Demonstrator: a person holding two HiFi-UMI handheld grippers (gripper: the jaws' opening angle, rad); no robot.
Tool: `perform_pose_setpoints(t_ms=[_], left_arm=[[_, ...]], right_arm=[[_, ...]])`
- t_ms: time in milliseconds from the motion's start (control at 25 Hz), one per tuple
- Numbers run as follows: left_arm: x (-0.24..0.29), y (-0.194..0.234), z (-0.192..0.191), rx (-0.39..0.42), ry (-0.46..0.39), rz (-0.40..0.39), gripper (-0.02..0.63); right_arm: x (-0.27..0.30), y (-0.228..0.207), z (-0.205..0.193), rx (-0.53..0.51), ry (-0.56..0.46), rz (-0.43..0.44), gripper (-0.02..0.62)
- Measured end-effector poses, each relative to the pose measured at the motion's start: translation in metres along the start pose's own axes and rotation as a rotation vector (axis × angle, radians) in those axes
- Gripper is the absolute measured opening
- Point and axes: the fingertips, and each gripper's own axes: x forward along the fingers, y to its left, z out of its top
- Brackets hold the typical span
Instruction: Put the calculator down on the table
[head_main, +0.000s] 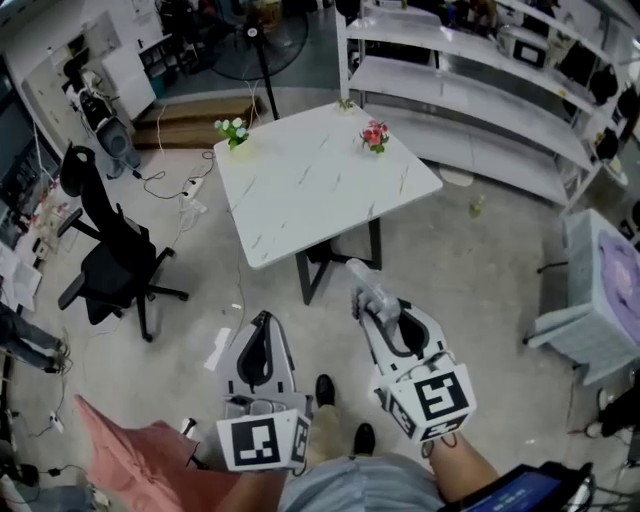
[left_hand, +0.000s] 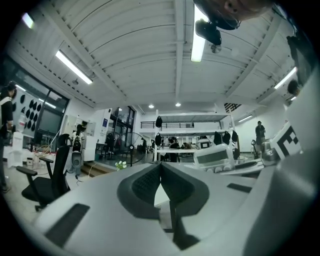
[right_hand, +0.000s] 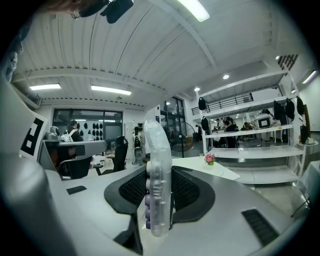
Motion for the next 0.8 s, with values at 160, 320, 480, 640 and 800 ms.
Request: perform_pose_setpoints(t_ms=[160,320,480,640,800], left_arm=[[0.053,0.036,-0.011,-0.015,0.017,0.005,0.008],[0.108,0.070,-0.016,-0.024,0.029,-0.002,0.008],[0.153,0.094,-0.005,-0.019,0.017,-0.018,0.008],[0.185,0.108,0.011,-0.014,-0.016,-0.046,0.008],[0.207,0.117,0.021,-0.004,-0.051,-0.077,0.008]], right_arm=[[0.058,-0.007,-0.001,0.001,0.020,0.000,0.144],[0.118,-0.014,0.005,0.001,0.037,-0.001,0.144],[0.165,-0.022,0.024,-0.004,0.028,-0.013,0.144],[0.195,-0.029,0.045,-0.013,-0.007,-0.037,0.144],[0.216,-0.031,0.062,-0.028,-0.046,-0.051,0.144]])
